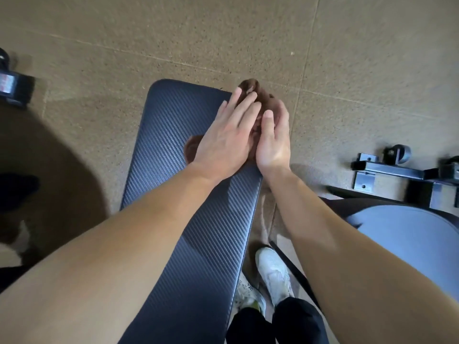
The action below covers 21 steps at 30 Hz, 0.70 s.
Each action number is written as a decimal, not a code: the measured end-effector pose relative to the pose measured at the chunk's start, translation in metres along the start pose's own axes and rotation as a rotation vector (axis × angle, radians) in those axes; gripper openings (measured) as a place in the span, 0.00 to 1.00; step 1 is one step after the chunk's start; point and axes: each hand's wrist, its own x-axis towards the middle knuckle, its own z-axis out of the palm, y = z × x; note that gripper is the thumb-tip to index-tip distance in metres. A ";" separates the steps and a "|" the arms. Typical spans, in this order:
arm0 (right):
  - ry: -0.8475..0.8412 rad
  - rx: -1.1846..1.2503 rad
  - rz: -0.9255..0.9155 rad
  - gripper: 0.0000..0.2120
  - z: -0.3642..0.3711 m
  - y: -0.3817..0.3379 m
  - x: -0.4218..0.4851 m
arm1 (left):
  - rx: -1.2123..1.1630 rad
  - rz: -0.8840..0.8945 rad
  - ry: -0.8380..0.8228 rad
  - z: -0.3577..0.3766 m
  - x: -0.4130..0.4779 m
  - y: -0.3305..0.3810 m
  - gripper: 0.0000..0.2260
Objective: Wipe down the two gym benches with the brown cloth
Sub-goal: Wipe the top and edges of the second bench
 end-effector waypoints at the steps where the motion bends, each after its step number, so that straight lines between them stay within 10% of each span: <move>1: 0.025 0.017 0.000 0.27 0.001 0.006 -0.009 | 0.008 0.031 -0.006 0.000 -0.009 0.003 0.21; 21: 0.043 -0.016 0.298 0.21 -0.002 0.031 -0.141 | 0.121 0.124 -0.284 0.001 -0.143 0.030 0.33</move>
